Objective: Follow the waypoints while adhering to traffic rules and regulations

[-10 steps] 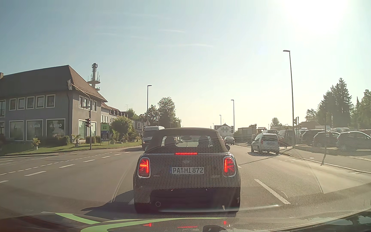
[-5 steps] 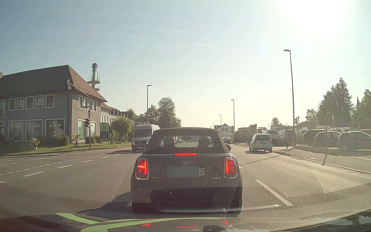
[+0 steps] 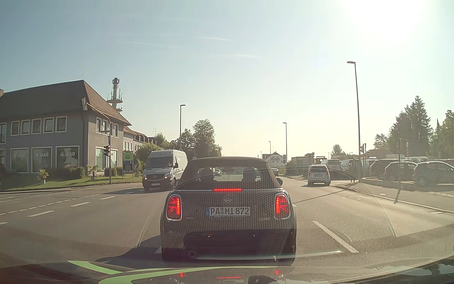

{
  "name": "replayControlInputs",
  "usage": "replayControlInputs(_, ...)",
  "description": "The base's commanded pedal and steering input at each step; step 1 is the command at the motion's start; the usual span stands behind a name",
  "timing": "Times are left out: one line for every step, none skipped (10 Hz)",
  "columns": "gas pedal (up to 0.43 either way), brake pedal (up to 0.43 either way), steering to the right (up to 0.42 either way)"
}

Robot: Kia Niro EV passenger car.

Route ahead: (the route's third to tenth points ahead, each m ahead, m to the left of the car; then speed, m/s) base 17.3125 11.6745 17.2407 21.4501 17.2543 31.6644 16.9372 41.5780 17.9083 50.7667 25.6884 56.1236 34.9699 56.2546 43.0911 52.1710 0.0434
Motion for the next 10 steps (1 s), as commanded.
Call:
replayControlInputs(0.0, 0.244, 0.002)
replayControlInputs(0.0, 0.244, 0.002)
replayControlInputs(0.0, 0.244, 0.0)
replayControlInputs(0.0, 0.25, 0.0)
replayControlInputs(0.0, 0.25, 0.0)
replayControlInputs(0.0, 0.25, 0.0)
replayControlInputs(0.0, 0.25, 0.0)
replayControlInputs(0.0, 0.25, 0.0)
replayControlInputs(0.0, 0.25, 0.0)
replayControlInputs(0.0, 0.25, 0.0)
